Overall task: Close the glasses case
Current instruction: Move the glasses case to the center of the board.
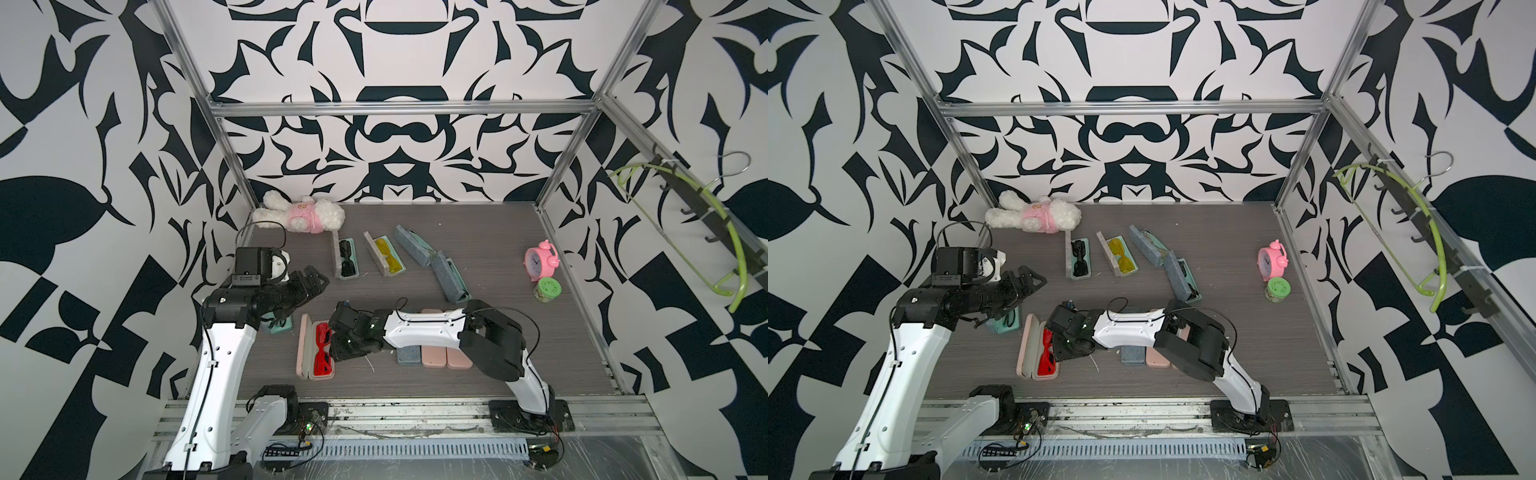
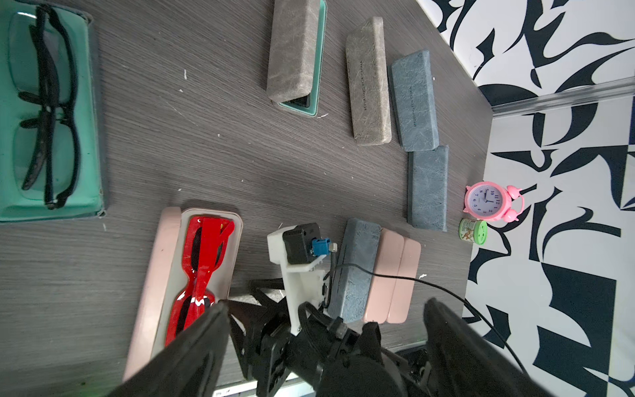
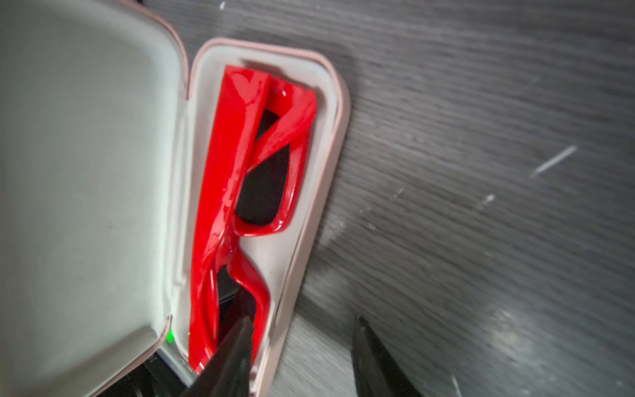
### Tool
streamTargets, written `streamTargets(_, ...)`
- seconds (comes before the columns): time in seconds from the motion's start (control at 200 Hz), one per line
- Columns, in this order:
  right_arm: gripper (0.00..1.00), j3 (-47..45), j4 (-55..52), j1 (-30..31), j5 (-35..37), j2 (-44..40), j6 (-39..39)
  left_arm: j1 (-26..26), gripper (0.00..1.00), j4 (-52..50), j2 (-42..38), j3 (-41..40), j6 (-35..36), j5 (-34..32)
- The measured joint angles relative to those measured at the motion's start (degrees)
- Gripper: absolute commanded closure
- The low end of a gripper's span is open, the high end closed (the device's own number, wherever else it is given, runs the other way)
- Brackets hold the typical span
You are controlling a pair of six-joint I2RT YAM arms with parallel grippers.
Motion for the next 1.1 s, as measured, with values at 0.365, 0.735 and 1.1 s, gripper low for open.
streamTargets(0.365,0.75,8.5,-6.1,1.7,2.9,4.9,-0.4,0.3,0.1,-0.1,-0.2,-0.5,0.2,0.8)
streamTargets(0.735,0.89,8.3,-9.9,2.5,9.0,4.3,-0.5,0.4,0.14,0.1,-0.5,-1.4,-0.6,1.8)
streamTargets(1.1,0.92,-1.0,-13.3,0.5,14.1,-2.8,-0.4,-0.2,0.21,1.7,-1.1,-4.7,-2.3,5.7)
